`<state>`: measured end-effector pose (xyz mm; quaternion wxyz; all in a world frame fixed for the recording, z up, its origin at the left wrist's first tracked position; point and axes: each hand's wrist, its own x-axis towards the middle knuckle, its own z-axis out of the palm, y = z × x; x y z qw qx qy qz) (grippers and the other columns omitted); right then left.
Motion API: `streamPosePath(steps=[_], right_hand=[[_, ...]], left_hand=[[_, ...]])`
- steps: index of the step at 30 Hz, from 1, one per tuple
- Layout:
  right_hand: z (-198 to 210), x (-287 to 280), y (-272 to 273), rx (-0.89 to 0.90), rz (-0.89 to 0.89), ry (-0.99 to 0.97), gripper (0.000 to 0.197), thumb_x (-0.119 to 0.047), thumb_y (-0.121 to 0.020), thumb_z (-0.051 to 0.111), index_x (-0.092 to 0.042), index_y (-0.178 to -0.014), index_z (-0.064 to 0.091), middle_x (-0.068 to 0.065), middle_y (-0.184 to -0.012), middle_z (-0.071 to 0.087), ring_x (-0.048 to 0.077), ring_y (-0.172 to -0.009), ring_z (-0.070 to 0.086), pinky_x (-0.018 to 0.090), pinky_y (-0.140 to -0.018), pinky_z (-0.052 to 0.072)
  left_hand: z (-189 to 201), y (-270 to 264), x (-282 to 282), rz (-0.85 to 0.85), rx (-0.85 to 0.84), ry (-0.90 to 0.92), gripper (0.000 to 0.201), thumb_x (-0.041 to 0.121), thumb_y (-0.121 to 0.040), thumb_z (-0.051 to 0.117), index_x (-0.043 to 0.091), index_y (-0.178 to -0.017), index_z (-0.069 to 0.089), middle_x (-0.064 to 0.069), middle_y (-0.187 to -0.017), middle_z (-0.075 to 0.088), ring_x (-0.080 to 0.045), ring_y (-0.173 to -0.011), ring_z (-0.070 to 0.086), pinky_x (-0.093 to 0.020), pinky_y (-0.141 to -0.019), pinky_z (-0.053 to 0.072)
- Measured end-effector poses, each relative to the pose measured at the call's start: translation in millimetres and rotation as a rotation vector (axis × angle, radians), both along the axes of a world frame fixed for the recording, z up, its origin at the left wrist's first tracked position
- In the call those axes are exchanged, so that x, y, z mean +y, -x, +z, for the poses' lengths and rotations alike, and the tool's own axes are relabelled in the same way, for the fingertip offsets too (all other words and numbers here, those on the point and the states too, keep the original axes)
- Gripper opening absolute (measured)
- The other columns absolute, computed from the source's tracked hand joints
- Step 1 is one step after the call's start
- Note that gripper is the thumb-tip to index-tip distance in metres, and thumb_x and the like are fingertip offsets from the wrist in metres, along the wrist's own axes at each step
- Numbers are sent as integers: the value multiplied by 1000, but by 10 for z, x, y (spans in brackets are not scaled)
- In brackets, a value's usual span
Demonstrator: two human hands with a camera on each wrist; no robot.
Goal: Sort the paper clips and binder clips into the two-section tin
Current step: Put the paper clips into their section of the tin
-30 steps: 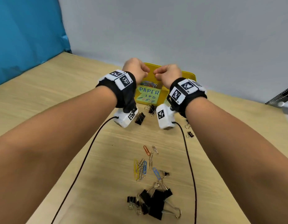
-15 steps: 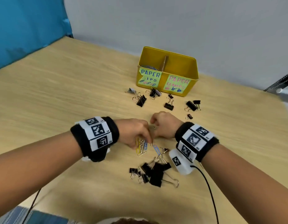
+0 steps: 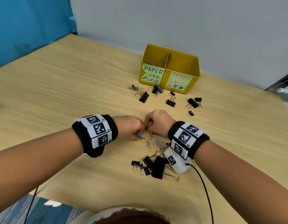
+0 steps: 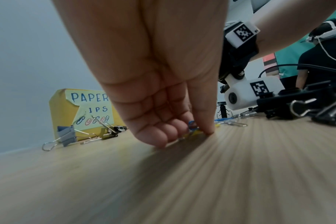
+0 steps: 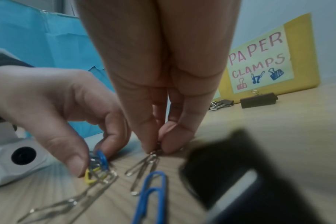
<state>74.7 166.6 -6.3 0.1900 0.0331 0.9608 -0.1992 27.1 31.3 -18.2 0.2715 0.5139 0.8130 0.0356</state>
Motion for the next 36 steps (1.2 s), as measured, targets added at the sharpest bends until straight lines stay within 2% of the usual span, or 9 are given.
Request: streamPosePath(steps=[3, 6, 12, 17, 20, 22, 26, 29, 36], right_hand=[[-15, 13, -14, 6, 6, 21, 20, -5, -79, 63, -5, -98, 69, 8, -96, 68, 12, -83, 51, 18, -75, 40], [-12, 37, -23, 9, 59, -5, 20, -6, -80, 61, -5, -99, 68, 8, -99, 68, 12, -82, 51, 18, -74, 39], [-44, 163, 32, 77, 90, -60, 24, -5, -85, 52, -6, -102, 69, 8, -104, 71, 21, -100, 61, 16, -76, 38], [-28, 292, 108, 73, 20, 5, 21, -6, -82, 56, -8, -97, 71, -3, -79, 61, 8, -69, 51, 13, -67, 38], [208, 421, 307, 154, -111, 167, 17, -5, -84, 58, -6, -95, 70, -8, -74, 60, 5, -63, 52, 11, -60, 44], [462, 523, 535, 279, -192, 265, 17, -4, -84, 59, -5, -97, 70, -2, -79, 63, 11, -63, 55, 14, -58, 47], [803, 703, 1097, 494, -394, 337, 14, -5, -84, 61, -10, -94, 70, -7, -66, 58, 7, -52, 51, 21, -59, 50], [796, 731, 1395, 500, -506, 270, 10, -7, -81, 65, -12, -87, 70, -1, -67, 62, 11, -55, 55, 31, -75, 56], [725, 646, 1350, 477, -467, 47, 27, -5, -91, 50, -12, -106, 72, 6, -117, 69, 20, -110, 61, 27, -99, 46]], left_hand=[[4, -28, 1, -13, 55, 35, 6, 21, -89, 53, 17, -85, 50, -9, -97, 58, -16, -79, 47, -25, -67, 35], [-2, 7, 2, -20, 94, 59, 16, 23, -91, 50, 9, -94, 57, -12, -101, 61, -23, -82, 53, -29, -70, 39], [-11, 186, 4, 60, 43, -1, 22, 21, -90, 54, 3, -99, 63, -2, -79, 50, -18, -74, 46, -21, -64, 33], [65, 426, 36, 195, -69, -140, 19, 13, -85, 59, 0, -97, 67, 12, -60, 43, -8, -58, 42, -11, -55, 32], [309, 648, 109, 302, -70, -296, 14, 5, -84, 59, 1, -93, 68, 6, -62, 51, 4, -49, 46, -3, -53, 34], [530, 847, 203, 425, -102, -431, 12, 5, -85, 58, 3, -91, 68, 0, -64, 57, 4, -48, 50, -15, -62, 45], [908, 1224, 510, 614, 67, -628, 20, 11, -88, 55, -2, -97, 68, -16, -79, 65, -19, -60, 55, -28, -70, 48], [981, 1419, 757, 689, 218, -579, 25, 18, -90, 56, 3, -106, 69, -18, -107, 69, -30, -99, 63, -33, -90, 48], [703, 1537, 887, 695, 296, -375, 33, 27, -94, 51, 12, -120, 64, -17, -130, 49, -33, -126, 42, -42, -108, 36]])
